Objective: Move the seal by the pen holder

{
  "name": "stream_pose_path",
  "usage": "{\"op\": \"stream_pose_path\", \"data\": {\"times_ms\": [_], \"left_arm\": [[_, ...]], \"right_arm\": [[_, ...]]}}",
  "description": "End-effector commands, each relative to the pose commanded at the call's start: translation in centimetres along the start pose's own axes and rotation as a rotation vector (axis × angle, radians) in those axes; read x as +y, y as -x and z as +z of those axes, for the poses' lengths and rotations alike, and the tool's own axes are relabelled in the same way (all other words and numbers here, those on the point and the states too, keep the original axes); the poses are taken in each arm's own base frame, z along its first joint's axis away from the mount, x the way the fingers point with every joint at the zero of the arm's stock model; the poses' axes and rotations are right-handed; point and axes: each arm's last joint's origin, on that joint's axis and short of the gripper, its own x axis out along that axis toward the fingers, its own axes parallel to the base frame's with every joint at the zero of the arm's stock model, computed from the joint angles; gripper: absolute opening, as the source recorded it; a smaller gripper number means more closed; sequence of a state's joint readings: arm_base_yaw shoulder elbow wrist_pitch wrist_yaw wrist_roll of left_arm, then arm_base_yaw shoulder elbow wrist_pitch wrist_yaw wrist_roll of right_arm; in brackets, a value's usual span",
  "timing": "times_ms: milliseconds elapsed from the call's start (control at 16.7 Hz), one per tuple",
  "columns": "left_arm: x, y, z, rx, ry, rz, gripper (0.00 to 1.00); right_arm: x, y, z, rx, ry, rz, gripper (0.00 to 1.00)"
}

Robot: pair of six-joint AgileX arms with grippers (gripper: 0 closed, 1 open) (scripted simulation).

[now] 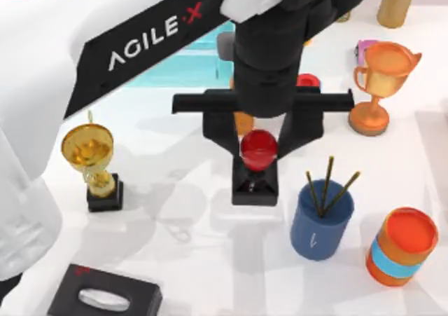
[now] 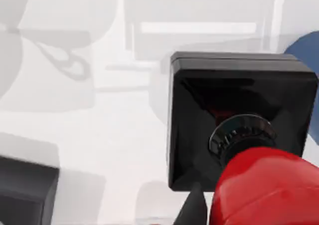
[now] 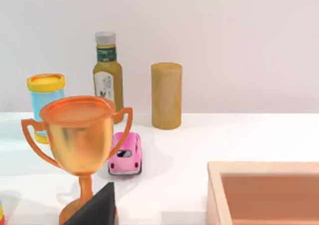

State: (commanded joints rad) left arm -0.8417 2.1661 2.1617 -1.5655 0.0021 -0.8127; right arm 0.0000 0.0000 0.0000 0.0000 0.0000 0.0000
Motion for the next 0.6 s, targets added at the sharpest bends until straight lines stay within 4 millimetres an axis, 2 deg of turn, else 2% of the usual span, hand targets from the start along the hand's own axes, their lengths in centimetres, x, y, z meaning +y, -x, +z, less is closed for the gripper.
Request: {"op": "stream_pose_path", "data": {"times_ms": [240, 600], "left_arm": [[0.00, 0.00, 0.00, 0.000, 0.000, 0.000, 0.98], [0.00, 0.00, 0.00, 0.000, 0.000, 0.000, 1.00]], "right_arm": [[0.00, 0.00, 0.00, 0.000, 0.000, 0.000, 1.00], [0.00, 0.00, 0.00, 0.000, 0.000, 0.000, 1.00]]}}
